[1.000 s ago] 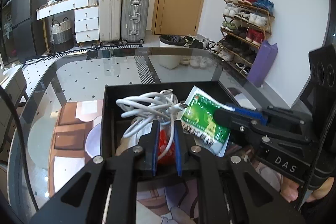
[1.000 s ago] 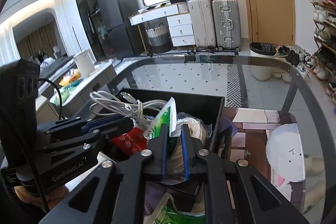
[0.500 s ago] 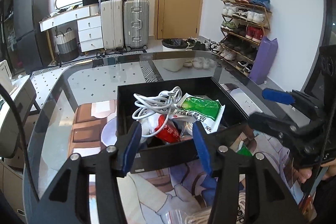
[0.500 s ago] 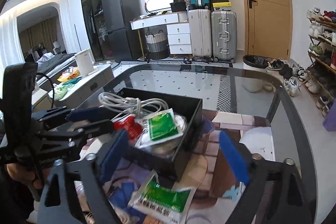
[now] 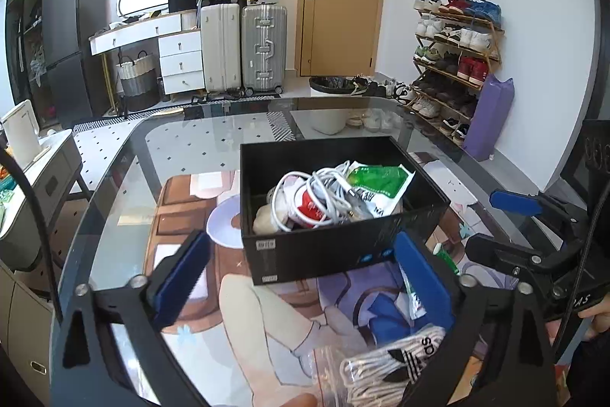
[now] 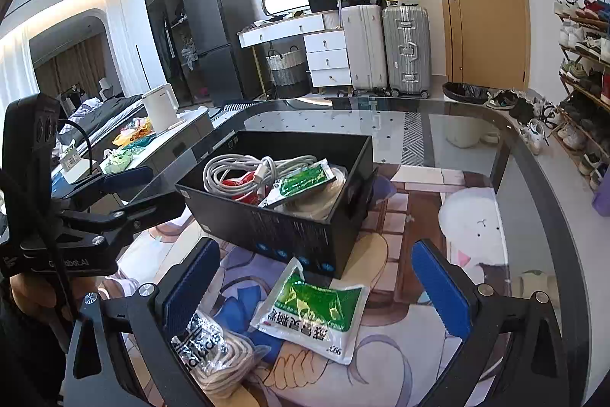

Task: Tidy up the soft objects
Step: 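Grasp the second green medicine packet on the mat with the right gripper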

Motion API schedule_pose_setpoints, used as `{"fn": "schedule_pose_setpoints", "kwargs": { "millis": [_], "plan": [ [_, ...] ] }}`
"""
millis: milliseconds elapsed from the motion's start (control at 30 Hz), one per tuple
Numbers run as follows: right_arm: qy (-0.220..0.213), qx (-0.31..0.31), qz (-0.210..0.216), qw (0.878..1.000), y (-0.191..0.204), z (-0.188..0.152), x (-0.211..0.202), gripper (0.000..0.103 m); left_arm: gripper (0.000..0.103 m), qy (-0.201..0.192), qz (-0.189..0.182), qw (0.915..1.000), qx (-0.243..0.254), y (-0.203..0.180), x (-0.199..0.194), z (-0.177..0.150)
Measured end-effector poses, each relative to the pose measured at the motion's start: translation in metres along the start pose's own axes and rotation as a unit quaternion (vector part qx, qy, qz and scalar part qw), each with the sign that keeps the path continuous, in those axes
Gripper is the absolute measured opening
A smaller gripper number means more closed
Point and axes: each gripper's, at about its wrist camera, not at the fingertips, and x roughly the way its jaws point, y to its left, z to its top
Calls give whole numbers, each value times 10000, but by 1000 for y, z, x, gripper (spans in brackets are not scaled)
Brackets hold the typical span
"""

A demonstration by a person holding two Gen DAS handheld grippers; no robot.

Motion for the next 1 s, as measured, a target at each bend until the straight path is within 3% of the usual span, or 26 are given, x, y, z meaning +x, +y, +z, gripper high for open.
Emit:
{"fn": "schedule_pose_setpoints", "kwargs": {
  "millis": [1000],
  "plan": [
    [348, -78, -145, 9993, 6, -26, 8, 102, 103, 348, 327, 9988, 64, -4, 1, -51]
  ]
}}
